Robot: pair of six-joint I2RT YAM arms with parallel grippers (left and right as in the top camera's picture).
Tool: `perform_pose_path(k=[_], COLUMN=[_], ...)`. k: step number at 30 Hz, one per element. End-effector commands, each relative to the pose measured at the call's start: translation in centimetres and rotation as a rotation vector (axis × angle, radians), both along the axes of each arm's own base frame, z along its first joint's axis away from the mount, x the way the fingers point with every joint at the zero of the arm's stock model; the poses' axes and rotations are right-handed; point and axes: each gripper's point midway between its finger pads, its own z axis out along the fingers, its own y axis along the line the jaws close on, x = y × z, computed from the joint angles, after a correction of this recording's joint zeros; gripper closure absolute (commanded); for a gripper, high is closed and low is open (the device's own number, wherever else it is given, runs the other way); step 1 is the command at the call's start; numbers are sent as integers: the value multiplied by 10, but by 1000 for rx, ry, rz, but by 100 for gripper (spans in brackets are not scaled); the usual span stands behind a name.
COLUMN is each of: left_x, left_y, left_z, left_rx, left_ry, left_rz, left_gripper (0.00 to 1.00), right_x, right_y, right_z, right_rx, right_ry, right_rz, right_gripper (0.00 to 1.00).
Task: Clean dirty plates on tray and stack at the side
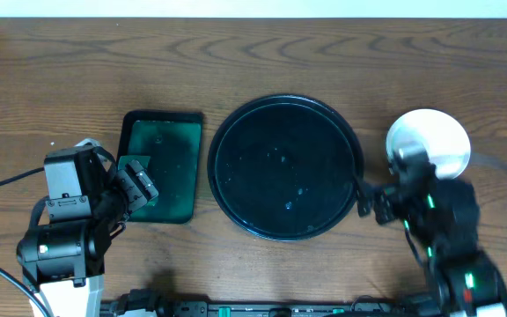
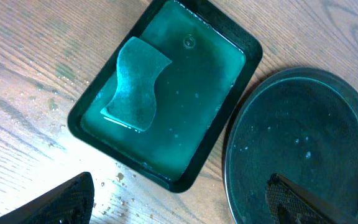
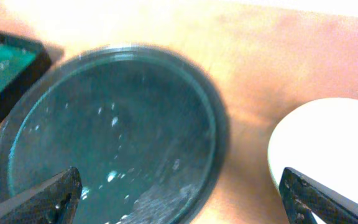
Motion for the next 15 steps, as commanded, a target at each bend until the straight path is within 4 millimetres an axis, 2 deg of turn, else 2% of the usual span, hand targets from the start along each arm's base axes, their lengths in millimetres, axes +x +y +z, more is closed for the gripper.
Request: perform_pose_path(k=[1, 9, 15], left_x=[-1, -1, -1], left_y=[2, 2, 2], left_z=[-2, -2, -2], left_rx=[-1, -1, -1], left_ry=[6, 6, 6], left_rz=[16, 16, 16], left_gripper=[12, 12, 12], right_x=[-13, -36, -26], right_y=[-20, -27, -24], right_z=[-7, -18, -40], right_rx=[-67, -27, -10], right_ry=[-118, -311, -351], right_rz=[-56, -80, -76], right_gripper=[1, 1, 1])
